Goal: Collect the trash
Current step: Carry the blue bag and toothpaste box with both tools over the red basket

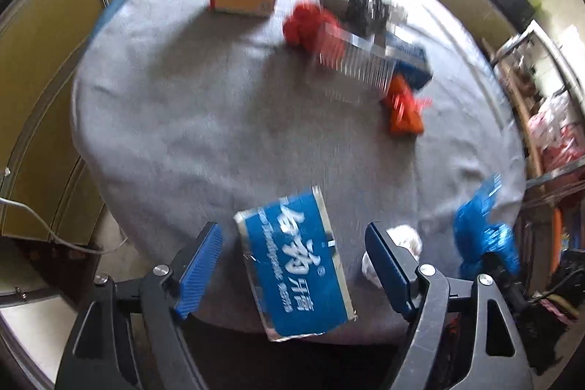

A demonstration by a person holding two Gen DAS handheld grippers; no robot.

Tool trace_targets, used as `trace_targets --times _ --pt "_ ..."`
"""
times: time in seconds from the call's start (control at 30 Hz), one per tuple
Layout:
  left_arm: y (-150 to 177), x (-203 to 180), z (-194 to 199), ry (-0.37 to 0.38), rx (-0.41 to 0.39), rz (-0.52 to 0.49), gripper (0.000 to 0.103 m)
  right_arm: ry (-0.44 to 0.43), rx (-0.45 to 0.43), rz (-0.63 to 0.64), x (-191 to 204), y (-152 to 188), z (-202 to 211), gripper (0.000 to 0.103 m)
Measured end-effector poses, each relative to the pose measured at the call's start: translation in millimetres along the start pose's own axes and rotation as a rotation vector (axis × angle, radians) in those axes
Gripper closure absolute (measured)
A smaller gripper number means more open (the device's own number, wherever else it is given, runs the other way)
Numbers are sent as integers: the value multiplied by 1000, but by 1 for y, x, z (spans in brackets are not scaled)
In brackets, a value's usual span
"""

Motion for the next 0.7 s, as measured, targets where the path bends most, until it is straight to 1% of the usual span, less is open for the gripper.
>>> trace_targets --times 0.1,0.2,0.23,0.27,0.43,0.53,0.63,0.7 --pt "9 -5 -14 -19 30 -3 22 4 -8 5 0 1 5 37" --pt "12 -6 -18 -6 24 0 23 8 -19 4 -3 1 9 37" --pt "11 -6 -17 9 14 3 31 8 -20 3 -4 0 9 37" --pt "11 -5 -17 13 9 -3 46 11 -23 3 -4 0 9 37" --pt "9 -6 -12 27 -23 -32 46 18 -49 3 -8 -5 16 37" --pt "3 -3 4 10 -80 -36 46 25 -83 -9 -15 -8 28 37" --pt "-10 -3 30 -3 -175 -43 46 43 -126 -23 -26 -9 45 37" --pt "-17 -11 54 -9 -253 -65 46 59 -159 -41 -36 -9 60 37"
Point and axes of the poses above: each gripper's, at about its wrist camera, not at the fingertips, and z roughly against the way its jaws point, x to its left, y to its underside, the point moved 6 cm from there along -z, roughly the way its jaws point, and after that the axes turned 15 degrees about -y, right-handed, at the moved point
